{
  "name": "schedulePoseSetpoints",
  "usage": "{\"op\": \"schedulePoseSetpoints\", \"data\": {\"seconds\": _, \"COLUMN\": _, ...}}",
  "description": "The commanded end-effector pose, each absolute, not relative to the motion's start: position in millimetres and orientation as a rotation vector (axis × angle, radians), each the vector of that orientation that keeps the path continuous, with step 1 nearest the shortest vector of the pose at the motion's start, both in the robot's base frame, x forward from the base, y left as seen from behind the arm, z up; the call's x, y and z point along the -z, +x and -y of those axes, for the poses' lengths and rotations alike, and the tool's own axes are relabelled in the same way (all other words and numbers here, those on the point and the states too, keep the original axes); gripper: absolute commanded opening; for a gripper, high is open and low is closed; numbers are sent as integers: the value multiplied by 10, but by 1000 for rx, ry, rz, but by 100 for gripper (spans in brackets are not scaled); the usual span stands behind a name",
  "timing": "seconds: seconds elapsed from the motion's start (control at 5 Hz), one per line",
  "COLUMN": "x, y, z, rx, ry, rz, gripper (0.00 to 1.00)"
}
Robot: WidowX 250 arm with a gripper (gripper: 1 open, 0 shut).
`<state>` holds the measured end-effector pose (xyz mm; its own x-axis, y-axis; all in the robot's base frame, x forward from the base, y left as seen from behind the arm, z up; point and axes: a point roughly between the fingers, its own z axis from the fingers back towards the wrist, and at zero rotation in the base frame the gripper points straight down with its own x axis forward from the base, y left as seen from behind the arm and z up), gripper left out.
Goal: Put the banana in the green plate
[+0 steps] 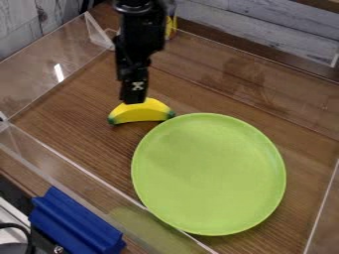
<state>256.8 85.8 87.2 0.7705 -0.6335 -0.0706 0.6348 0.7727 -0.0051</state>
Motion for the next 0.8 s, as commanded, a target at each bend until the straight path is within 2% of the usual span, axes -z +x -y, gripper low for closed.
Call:
{"op": "schedulePoseSetpoints", "data": {"seconds": 0.0, "x": -926, "y": 2598, "z": -946, "rx": 676, "ry": 58, "rz": -9, "gripper": 100}}
{"op": "schedulePoseSetpoints", "data": {"seconds": 0.6, "x": -630, "y": 2654, "z": -1068, "rx": 663, "ry": 41, "rz": 34, "gripper": 100}}
